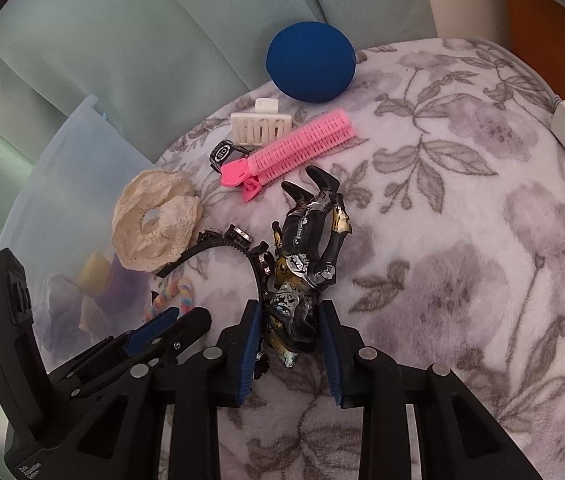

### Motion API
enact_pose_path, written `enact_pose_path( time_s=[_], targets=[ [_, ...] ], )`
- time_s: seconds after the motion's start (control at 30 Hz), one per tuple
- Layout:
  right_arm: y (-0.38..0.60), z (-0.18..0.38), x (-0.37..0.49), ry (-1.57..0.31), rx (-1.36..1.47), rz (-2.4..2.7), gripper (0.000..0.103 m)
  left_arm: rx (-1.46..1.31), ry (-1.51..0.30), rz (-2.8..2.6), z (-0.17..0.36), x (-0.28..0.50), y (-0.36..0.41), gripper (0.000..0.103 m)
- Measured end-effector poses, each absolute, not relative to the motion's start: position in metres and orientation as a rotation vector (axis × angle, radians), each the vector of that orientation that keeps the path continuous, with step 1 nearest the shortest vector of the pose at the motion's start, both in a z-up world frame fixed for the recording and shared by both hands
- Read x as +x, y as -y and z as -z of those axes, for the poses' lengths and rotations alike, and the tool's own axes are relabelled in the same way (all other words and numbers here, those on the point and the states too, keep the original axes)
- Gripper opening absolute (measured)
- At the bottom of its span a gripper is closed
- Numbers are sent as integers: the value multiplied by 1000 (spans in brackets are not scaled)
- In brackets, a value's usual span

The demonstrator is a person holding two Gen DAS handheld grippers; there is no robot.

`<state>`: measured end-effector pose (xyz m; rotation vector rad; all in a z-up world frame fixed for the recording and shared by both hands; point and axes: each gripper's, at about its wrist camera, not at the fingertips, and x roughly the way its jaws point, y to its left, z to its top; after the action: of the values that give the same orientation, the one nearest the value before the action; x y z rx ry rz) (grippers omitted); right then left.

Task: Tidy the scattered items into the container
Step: 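Grasp the rainbow pipe-cleaner ring with the left gripper while the right grasps the black-gold robot figure, then lift and carry the ring and robot figure over the clear box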

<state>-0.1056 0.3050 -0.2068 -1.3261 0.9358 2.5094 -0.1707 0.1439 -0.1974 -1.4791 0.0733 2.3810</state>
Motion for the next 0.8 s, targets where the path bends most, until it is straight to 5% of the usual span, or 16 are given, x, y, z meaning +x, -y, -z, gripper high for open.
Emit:
enact_pose_path(
  time_s=[0.23, 0.5, 0.8],
  targets=[
    [-307, 208, -108, -953, -1317, -2507, 32, -1455, -90, -2398, 199, -173, -145, 27],
    [-306, 202, -105, -951, -1306, -2507, 31, -1453, -99, -2407, 197, -173, -143, 10],
    [-305, 184, -91, -952, -1263, -2517, 31, -1428, -93, -2375, 185, -162, -147, 7]
  ],
)
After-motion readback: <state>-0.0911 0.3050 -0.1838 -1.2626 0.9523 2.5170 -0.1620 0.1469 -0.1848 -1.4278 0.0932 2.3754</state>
